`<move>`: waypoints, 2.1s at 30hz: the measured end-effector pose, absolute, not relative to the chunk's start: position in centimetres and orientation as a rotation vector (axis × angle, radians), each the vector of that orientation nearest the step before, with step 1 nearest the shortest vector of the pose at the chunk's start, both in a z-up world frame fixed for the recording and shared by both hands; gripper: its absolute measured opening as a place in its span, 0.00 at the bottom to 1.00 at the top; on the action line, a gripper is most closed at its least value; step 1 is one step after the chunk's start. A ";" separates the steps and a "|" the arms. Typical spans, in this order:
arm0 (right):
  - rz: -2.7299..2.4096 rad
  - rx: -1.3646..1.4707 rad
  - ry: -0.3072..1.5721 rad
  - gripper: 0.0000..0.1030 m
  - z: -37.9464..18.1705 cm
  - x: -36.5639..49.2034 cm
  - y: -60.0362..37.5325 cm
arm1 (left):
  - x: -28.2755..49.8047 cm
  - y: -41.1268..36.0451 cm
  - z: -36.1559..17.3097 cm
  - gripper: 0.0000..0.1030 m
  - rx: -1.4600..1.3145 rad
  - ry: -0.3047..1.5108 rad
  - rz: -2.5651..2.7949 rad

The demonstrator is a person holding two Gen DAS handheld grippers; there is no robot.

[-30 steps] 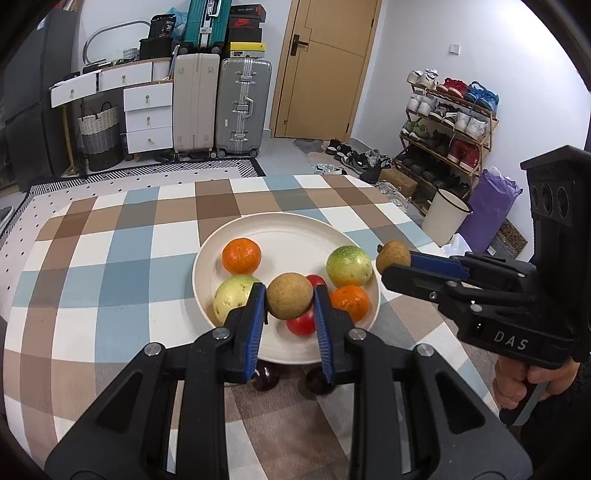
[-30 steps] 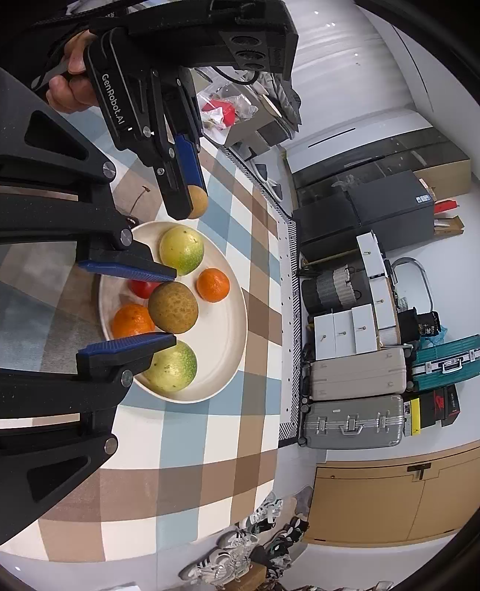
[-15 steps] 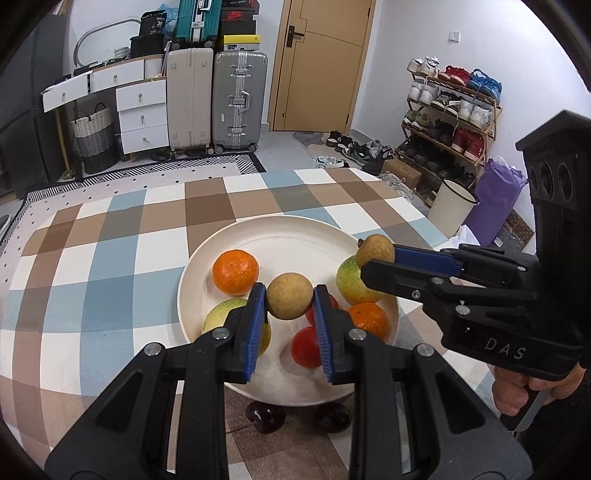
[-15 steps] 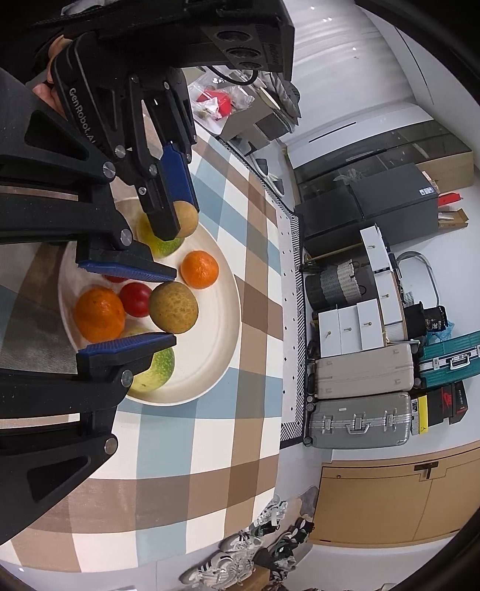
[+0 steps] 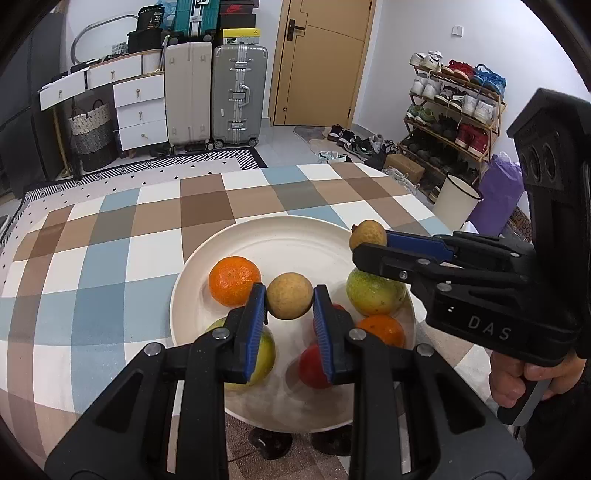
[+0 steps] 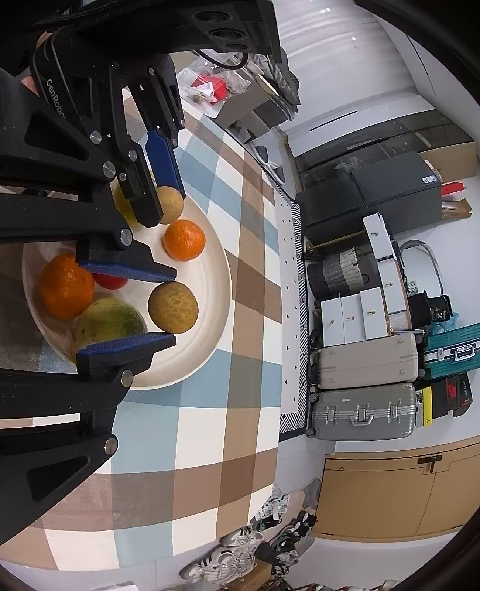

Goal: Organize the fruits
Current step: 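Lower both brown fruits onto the plate and open both grippers, then withdraw both grippers from the plate toward the dark cherries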

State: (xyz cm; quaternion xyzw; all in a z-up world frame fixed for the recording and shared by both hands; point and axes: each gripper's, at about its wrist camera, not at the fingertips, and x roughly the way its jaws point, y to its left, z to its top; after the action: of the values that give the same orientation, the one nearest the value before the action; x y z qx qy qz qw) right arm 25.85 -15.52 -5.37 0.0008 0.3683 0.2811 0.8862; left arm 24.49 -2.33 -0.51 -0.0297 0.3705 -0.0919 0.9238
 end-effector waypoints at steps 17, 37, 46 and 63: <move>0.567 0.006 0.744 0.43 -5.1 25.3 -16.4 | 23.8 -1.8 0.1 0.29 -0.069 0.771 -0.168; 0.508 -0.043 0.823 0.99 -5.9 18.2 -18.4 | 14.2 1.6 2.2 0.99 -0.081 0.725 -0.058; 0.523 -0.060 0.872 0.99 -7.7 16.0 -16.7 | 12.0 3.0 0.3 0.99 -0.134 0.766 -0.039; 0.640 -0.130 0.938 0.81 -10.0 14.7 -12.5 | 11.3 3.6 -2.4 0.99 -0.139 0.822 -0.009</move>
State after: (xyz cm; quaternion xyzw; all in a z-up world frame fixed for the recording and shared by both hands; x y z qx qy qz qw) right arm 14.68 -12.52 -10.03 -0.0614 0.4437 0.3029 0.8412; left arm 11.27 3.56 -2.38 -0.0674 0.3991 -0.0044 0.9144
